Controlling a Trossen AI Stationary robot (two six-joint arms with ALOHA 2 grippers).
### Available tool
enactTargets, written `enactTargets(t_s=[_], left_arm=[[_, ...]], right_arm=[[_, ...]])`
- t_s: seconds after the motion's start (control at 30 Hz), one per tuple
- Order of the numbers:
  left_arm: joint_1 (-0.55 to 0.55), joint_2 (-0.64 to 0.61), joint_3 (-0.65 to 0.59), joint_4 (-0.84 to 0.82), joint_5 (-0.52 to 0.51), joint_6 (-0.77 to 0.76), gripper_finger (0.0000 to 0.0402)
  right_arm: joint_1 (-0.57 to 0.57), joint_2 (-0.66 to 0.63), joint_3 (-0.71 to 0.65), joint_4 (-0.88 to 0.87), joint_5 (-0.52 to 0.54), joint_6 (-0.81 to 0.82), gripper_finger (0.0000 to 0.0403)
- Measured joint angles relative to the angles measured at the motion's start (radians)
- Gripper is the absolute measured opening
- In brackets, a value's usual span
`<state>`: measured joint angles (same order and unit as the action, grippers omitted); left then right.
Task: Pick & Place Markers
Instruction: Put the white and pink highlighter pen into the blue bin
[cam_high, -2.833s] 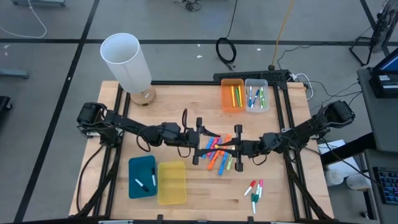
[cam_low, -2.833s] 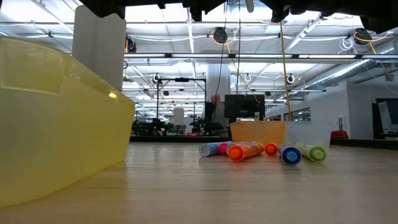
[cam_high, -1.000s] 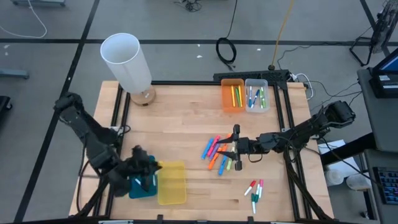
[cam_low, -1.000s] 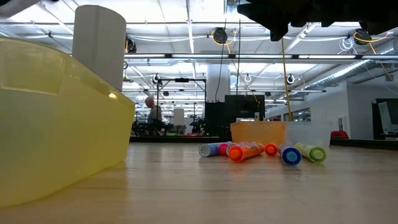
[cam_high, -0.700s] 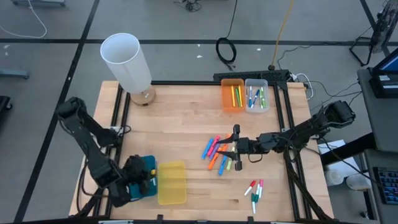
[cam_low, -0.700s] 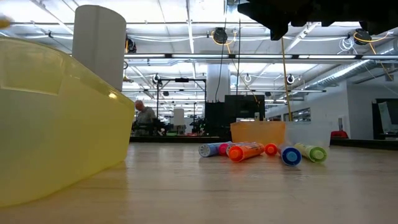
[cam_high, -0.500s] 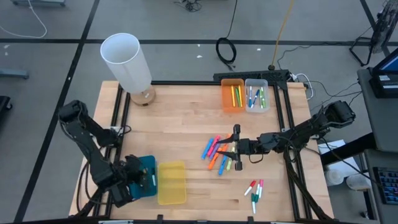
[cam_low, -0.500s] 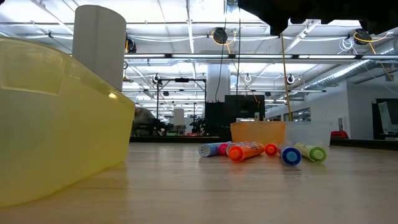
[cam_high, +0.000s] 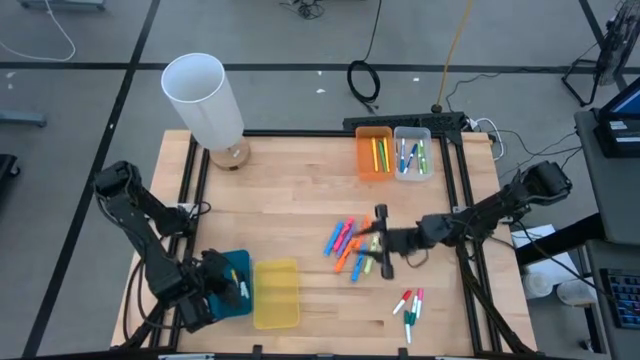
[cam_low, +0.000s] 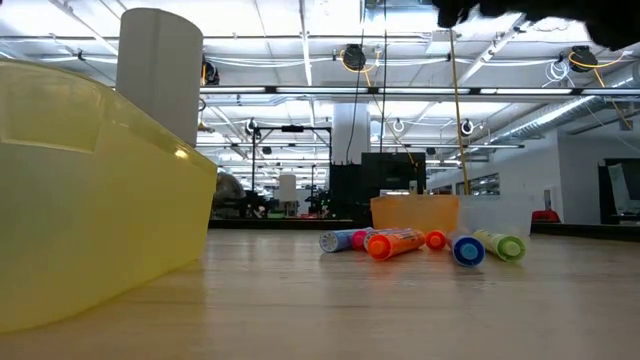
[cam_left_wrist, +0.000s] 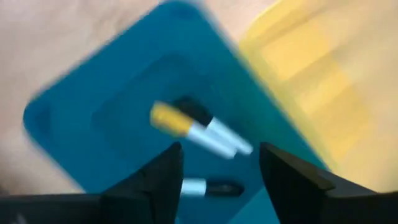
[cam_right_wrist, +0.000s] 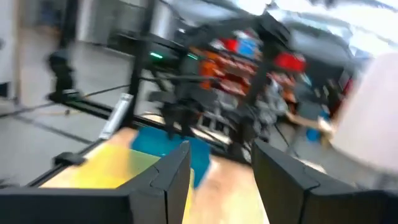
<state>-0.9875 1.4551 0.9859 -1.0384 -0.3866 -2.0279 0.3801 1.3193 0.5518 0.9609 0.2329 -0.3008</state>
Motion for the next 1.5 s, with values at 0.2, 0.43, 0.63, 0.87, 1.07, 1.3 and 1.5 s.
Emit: enactTargets(t_s=[0.2,0.43,0.63,0.87,1.07,1.3,1.5], left_arm=[[0.037,-0.008,0.0,0.287,-0.409,0.643,0.0235],[0.172,-0.06,0.001,1.009,-0.24,1.784,0.0241],[0.368,-0.074,0.002,1.125,0.225,2.128,0.0241],[0.67,-0.078,0.0,1.102,0.555,2.179,0.0241],[0.843,-0.078,0.0,1.184,0.72,2.257,0.0242],[0.912,-0.077,0.0,1.188,0.648,2.266,0.0241],[0.929,-0.077,0.0,1.223,0.647,2.272,0.0241]], right_arm=[[0.195,-0.063,0.062,-0.228,0.153,-0.082,0.0155],[0.427,0.024,0.469,-1.127,0.47,0.334,0.0155],[0.528,0.273,0.792,-1.66,0.391,0.823,0.0155],[0.511,0.443,0.874,-2.069,-0.06,1.522,0.0155],[0.497,0.46,0.808,-2.105,-0.28,1.933,0.0155],[0.496,0.455,0.718,-2.029,-0.207,2.132,0.0155],[0.499,0.455,0.625,-1.953,-0.214,2.218,0.0155]])
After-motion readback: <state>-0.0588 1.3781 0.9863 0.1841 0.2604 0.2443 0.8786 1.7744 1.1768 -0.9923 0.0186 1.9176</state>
